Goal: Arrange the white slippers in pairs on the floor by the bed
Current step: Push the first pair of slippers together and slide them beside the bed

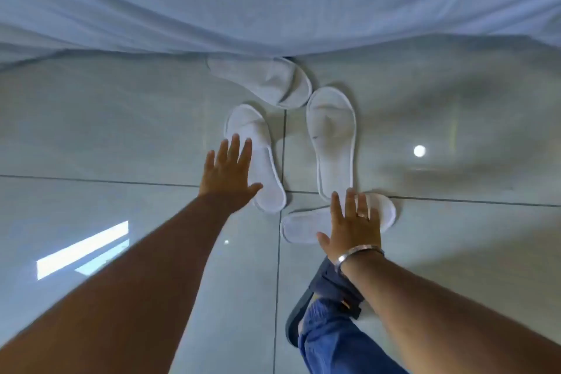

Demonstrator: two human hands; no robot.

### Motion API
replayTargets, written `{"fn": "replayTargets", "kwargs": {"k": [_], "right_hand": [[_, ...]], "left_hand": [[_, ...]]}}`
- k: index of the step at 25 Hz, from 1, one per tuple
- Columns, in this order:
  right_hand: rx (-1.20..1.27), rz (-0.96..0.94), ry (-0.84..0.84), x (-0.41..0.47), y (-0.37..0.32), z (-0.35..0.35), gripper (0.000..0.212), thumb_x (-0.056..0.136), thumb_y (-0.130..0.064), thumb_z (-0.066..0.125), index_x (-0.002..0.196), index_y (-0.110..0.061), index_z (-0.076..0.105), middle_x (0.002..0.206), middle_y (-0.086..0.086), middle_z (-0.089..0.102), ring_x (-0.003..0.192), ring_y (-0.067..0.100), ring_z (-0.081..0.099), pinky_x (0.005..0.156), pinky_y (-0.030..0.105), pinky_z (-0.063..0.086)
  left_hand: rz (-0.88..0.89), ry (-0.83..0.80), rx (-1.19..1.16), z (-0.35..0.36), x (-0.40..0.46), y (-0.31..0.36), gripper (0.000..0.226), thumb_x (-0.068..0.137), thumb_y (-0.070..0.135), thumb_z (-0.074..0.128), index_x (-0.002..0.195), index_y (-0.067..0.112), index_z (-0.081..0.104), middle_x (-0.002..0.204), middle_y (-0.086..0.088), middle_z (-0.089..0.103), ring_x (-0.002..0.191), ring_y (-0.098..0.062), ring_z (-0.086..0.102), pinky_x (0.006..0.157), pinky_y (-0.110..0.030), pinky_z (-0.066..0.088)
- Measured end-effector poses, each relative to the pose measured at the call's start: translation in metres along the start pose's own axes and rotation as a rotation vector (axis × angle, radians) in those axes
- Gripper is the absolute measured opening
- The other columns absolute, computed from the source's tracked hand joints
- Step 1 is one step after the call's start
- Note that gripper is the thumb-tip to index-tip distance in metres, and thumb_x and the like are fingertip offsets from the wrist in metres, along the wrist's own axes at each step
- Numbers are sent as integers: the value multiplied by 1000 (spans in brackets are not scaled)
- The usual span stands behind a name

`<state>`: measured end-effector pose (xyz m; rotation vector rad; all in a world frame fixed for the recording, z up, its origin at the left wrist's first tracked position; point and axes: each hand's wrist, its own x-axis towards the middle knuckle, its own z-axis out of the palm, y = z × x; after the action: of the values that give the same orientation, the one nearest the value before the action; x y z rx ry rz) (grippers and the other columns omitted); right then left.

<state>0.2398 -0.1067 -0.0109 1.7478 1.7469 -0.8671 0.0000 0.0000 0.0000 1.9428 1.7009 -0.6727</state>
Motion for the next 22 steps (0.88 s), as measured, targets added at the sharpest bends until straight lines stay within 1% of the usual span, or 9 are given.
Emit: {"fn": "replayTargets", "kwargs": {"k": [3,4,6,9,12,14,16,18,22], "right_hand": [[282,370,18,39,-21,54,99,82,-67,42,149,-16,-10,158,18,-12,143,39,-5,115,54,8],[350,431,79,51,-35,65,105,78,-70,44,149,-14,-10,157,19,-12,143,40,-7,115,56,8],[439,503,220,59,-58,77,117,68,-74,46,149,-6,-3,156,25,-4,141,45,-8,113,59,6],[492,510,381,58,-70,83,116,67,-74,47,148,-1,9,155,28,6,141,47,-1,113,57,7],[507,525,497,50,-66,87,116,67,-73,55,148,-3,11,155,26,11,143,42,3,115,53,11],[563,576,562,50,-62,88,120,64,-72,58,148,0,11,155,27,10,143,41,5,116,50,12],[676,657,582,52,-66,92,126,61,-74,58,147,1,5,156,27,3,144,38,1,118,48,8],[739,689,570,48,-75,100,127,62,-76,53,147,-2,-4,157,23,-6,144,34,-6,118,47,2],[692,593,481,28,-112,129,115,70,-79,34,145,-10,-20,154,9,-26,143,27,-21,117,47,-3]], "left_hand": [[77,-52,23,34,67,-14,136,65,77,66,152,13,-17,161,-15,-23,149,-34,-16,120,-50,-3],[92,-124,-13,37,83,-23,145,58,82,66,150,15,-23,157,-14,-32,146,-33,-25,120,-49,-9],[157,-166,-25,45,87,-34,150,54,85,65,144,20,-36,148,-9,-46,139,-30,-40,115,-46,-21],[200,-189,-42,43,83,-41,149,57,81,68,141,22,-40,146,-9,-50,131,-28,-49,112,-45,-25],[227,-209,-36,37,81,-38,149,57,81,69,141,22,-40,144,-9,-52,125,-26,-54,110,-45,-27],[211,-217,-11,40,81,-38,151,56,82,68,139,21,-42,146,-12,-50,125,-26,-54,110,-45,-27],[179,-235,0,39,79,-38,152,56,83,68,137,19,-45,146,-15,-50,129,-27,-51,111,-45,-25],[187,-209,25,41,79,-40,153,55,84,66,136,19,-46,146,-15,-51,133,-30,-47,114,-47,-24],[231,-173,-1,46,74,-52,151,55,86,64,140,20,-42,148,-13,-48,136,-29,-44,116,-46,-21]]}}
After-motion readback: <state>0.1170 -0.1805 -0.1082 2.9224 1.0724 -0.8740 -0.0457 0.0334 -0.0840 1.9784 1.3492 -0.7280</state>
